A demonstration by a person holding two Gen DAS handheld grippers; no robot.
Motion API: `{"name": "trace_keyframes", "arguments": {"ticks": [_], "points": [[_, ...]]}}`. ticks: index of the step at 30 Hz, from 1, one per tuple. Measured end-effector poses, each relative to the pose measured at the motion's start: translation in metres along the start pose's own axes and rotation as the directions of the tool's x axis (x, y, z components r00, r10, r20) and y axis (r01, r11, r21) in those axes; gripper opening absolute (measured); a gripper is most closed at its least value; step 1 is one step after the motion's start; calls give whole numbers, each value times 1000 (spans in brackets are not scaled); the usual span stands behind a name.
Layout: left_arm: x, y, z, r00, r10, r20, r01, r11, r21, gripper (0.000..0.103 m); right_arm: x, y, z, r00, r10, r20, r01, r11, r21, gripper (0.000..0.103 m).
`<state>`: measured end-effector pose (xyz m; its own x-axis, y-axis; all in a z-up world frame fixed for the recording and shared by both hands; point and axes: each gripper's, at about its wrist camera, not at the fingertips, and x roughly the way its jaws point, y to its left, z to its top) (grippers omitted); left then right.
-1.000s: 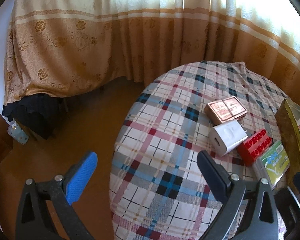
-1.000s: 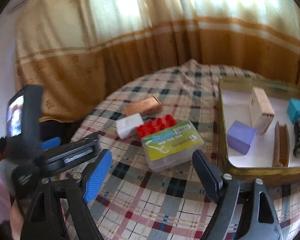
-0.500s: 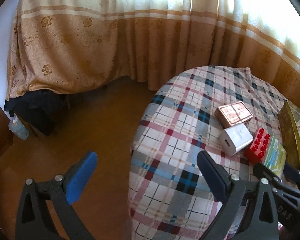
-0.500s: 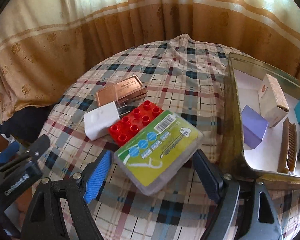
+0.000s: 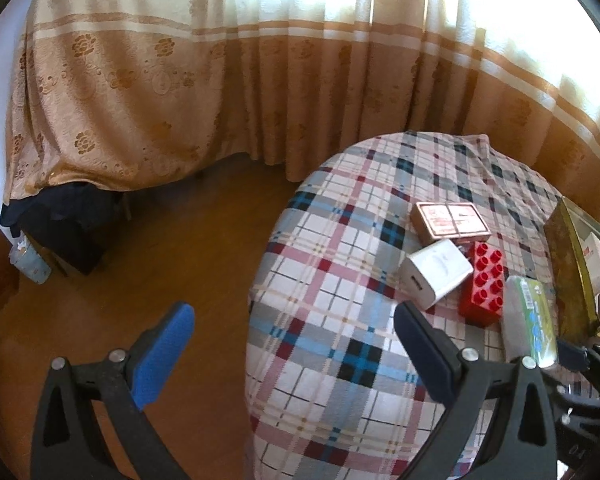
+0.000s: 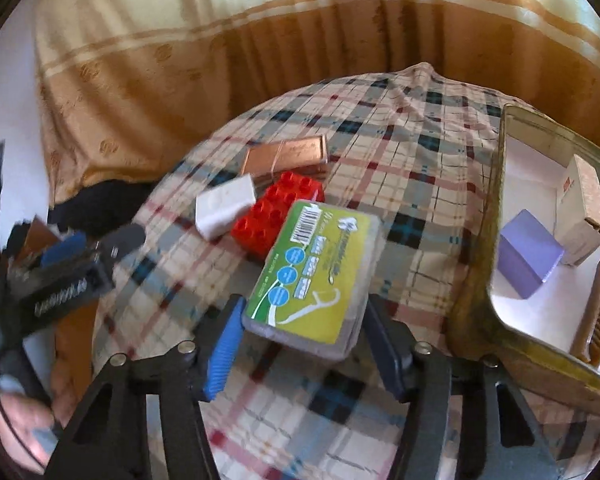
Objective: Organize rigid objects
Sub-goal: 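Move the right tool to the floss case while the left tool approaches the red brick, then grasp the green-yellow floss case with the right tool while the left tool grasps the red brick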
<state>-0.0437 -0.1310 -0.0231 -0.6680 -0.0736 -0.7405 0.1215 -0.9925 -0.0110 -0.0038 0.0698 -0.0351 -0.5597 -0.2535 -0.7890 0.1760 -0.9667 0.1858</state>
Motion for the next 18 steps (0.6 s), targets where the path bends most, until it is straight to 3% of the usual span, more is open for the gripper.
{"name": "trace_keyframes", "arguments": {"ticks": [9,14,18], "points": [[-6,-20,0,1000,-24,10,24,998,65,101,8,0,9,997,-71,27,70,996,56,60],[-10,-26,2,997,-77,15,75,993,92,101,8,7,7,993,-113,33,113,994,-2,56],[-14,-34,1,991,-135,16,133,986,100,101,-19,-3,6,983,-74,169,69,997,38,56]]}}
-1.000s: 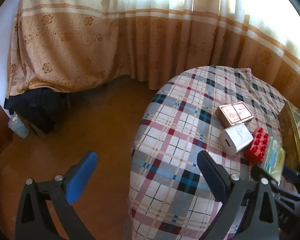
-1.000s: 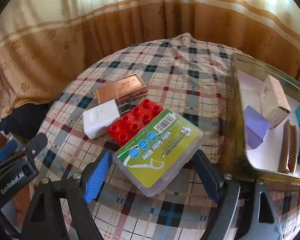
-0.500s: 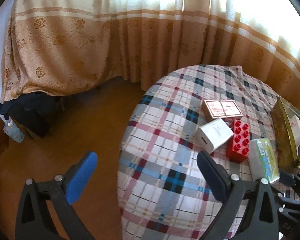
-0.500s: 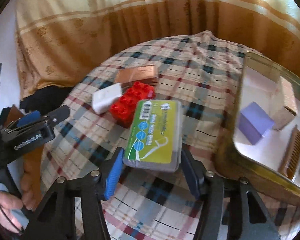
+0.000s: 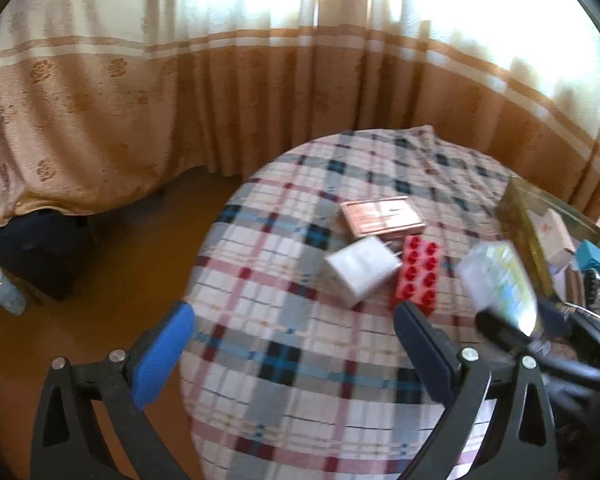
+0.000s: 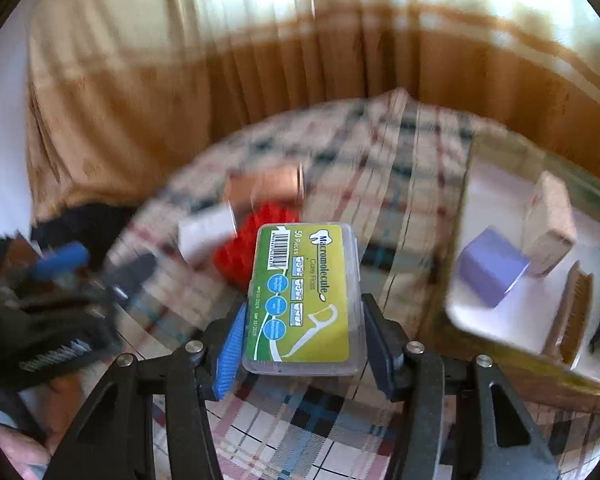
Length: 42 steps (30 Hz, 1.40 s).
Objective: Organize rigid objects
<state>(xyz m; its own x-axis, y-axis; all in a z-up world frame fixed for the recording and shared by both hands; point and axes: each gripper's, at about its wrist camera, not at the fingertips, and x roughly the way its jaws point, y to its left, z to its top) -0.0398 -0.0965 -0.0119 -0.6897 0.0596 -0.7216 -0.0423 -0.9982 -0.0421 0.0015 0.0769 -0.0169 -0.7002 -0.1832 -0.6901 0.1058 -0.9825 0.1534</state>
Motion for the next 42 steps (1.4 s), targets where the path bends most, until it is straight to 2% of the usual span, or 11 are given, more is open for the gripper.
{"name": "trace_keyframes", "arguments": {"ticks": [2,5,9,11,17,19,23,29,31,36,42], "points": [[2,-10,1,999,-49,-11,49,999,14,98,-17,-6,4,996,-10,84,9,1000,9,56],[7,-25,3,994,-98,-38,100,994,33,88,-35,-19,9,982,-73,177,66,997,45,56],[16,-48,4,982,-167,-85,173,983,69,64,-44,-35,8,964,-140,224,125,989,80,56],[20,-60,3,979,-175,-101,184,979,89,62,-46,-41,5,958,-158,241,138,986,97,56],[41,-71,6,964,-204,-169,219,973,77,39,-53,-47,-2,938,-176,297,143,981,130,56],[44,-72,9,966,-202,-164,217,973,81,33,-54,-46,-3,936,-173,306,140,982,126,56],[52,-76,16,966,-199,-167,215,973,83,33,-53,-43,-4,937,-169,307,140,984,114,57],[59,-93,21,982,-123,-145,144,979,146,33,-53,-47,-6,940,-164,300,129,982,136,57],[60,-95,22,982,-121,-144,143,977,158,33,-54,-47,-7,939,-167,300,129,981,143,57],[58,-82,22,973,-187,-136,200,976,91,31,-56,-45,-8,936,-177,305,141,980,138,57],[48,-78,11,971,-206,-118,212,977,39,30,-56,-46,-7,932,-195,307,156,977,145,57]]}}
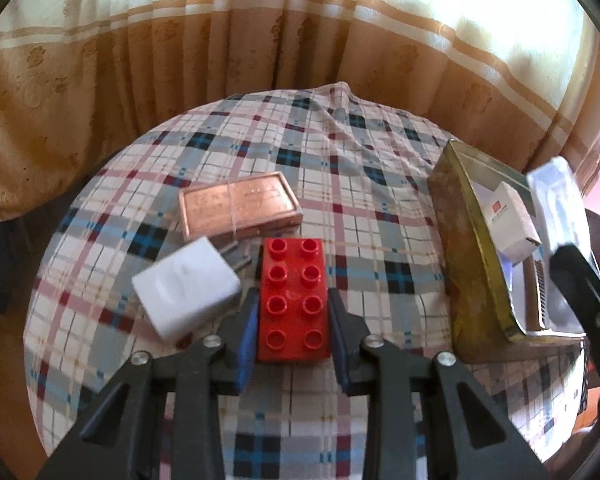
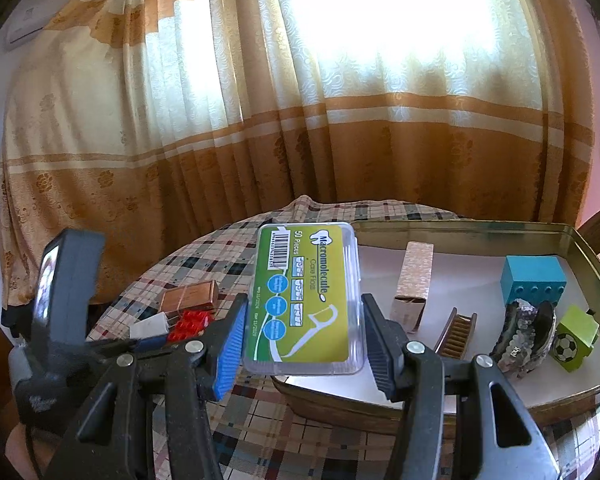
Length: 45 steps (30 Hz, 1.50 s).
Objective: Organize rigid objects
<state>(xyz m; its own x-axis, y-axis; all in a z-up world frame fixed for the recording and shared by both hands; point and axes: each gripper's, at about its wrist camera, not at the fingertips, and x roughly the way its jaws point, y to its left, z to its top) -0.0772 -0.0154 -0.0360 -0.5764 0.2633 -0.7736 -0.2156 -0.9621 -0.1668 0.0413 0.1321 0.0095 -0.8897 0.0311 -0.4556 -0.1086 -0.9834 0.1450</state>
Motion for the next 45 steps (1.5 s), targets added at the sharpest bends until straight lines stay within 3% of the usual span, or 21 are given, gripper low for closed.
{"name": "trace_keyframes", "arguments": {"ticks": [7,11,21,45], "points": [[-17,-14,-6,992,87,91,-90,996,27,30,-5,3,0,1000,-11,24,12,1000,-24,57],[-21,-17,-12,989,103,104,-107,994,31,30,-5,3,0,999,-24,27,24,999,-26,57],[-34,-33,-16,962,179,207,-202,975,97,31,-9,7,0,998,-41,48,43,998,-48,57],[-40,-35,-17,957,177,230,-202,975,91,31,-12,10,0,995,-70,67,75,995,-67,57]]}}
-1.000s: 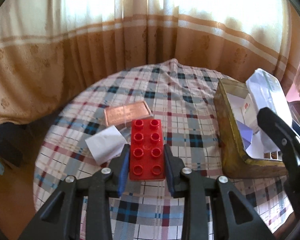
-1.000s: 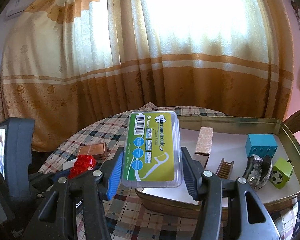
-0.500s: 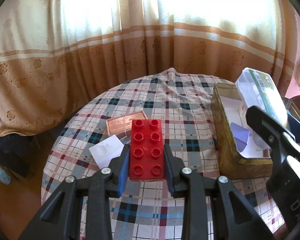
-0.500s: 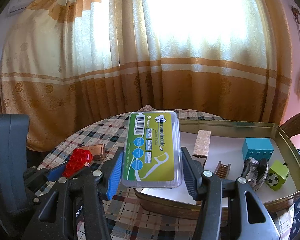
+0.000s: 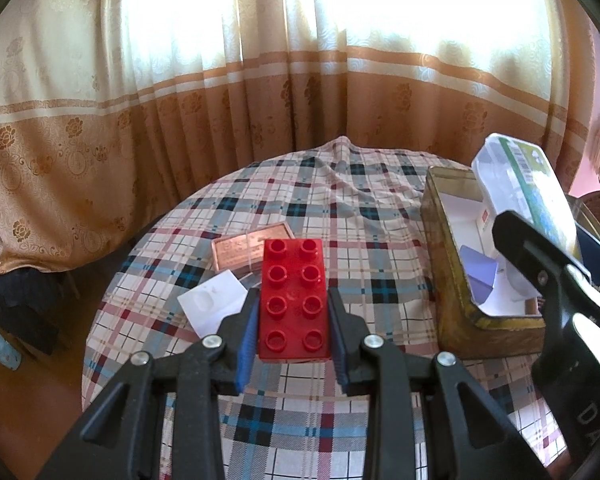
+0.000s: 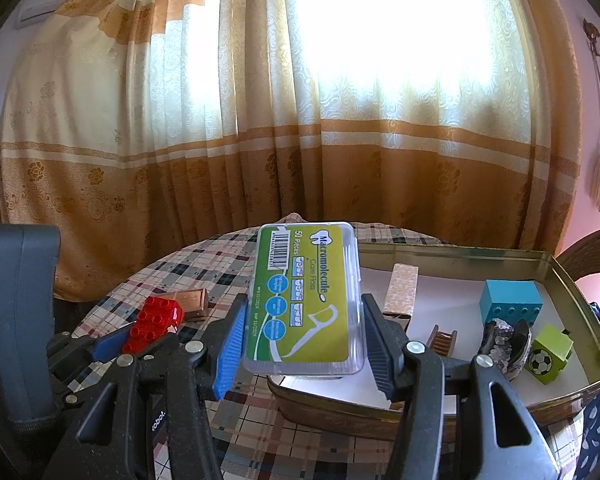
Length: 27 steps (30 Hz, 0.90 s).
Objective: Organize rigid objects
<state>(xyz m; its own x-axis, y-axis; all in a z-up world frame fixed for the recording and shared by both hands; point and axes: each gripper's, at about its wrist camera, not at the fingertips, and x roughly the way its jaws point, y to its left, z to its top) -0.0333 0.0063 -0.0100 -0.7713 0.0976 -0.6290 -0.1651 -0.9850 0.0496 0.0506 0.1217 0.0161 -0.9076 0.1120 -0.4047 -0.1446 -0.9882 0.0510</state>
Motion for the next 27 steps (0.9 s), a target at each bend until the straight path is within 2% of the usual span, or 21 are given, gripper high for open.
{"name": "trace_keyframes", "arguments": {"ticks": [27], "points": [[-2,-1,0,1000,9,8,-9,1000,3,31,-9,2,-1,999,-1,36,1,1000,-3,57]]}}
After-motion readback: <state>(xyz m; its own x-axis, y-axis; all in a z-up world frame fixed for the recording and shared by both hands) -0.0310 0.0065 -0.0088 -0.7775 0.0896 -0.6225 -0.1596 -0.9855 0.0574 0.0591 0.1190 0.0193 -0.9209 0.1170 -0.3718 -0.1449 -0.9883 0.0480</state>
